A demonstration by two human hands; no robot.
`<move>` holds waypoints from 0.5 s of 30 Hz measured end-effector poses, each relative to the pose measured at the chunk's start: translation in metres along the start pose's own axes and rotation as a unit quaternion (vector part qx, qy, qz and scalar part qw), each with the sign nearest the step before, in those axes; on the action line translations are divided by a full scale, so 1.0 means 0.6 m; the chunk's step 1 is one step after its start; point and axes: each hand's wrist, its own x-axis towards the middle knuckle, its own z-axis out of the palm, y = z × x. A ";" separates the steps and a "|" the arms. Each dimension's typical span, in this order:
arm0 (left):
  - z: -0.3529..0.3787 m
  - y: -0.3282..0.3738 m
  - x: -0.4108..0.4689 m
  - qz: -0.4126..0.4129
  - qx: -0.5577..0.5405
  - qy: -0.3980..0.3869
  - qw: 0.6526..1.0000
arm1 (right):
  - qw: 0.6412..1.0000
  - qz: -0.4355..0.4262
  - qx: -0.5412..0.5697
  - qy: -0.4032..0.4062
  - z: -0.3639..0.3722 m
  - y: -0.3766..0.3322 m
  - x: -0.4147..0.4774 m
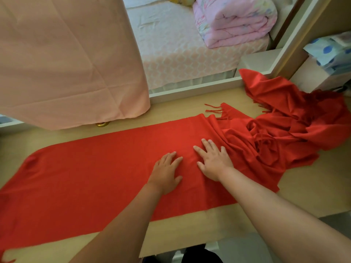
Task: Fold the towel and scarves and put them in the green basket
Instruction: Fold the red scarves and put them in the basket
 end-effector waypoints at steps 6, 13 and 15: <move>-0.042 -0.067 -0.034 -0.081 -0.054 0.088 0.991 | 0.998 0.013 -0.011 0.062 -0.038 -0.075 0.004; -0.109 -0.221 -0.133 -0.163 -0.083 0.139 0.973 | 0.991 -0.113 0.028 0.061 -0.099 -0.307 0.018; -0.119 -0.284 -0.178 -0.193 -0.097 0.154 0.964 | 0.987 -0.142 0.030 0.063 -0.107 -0.389 0.018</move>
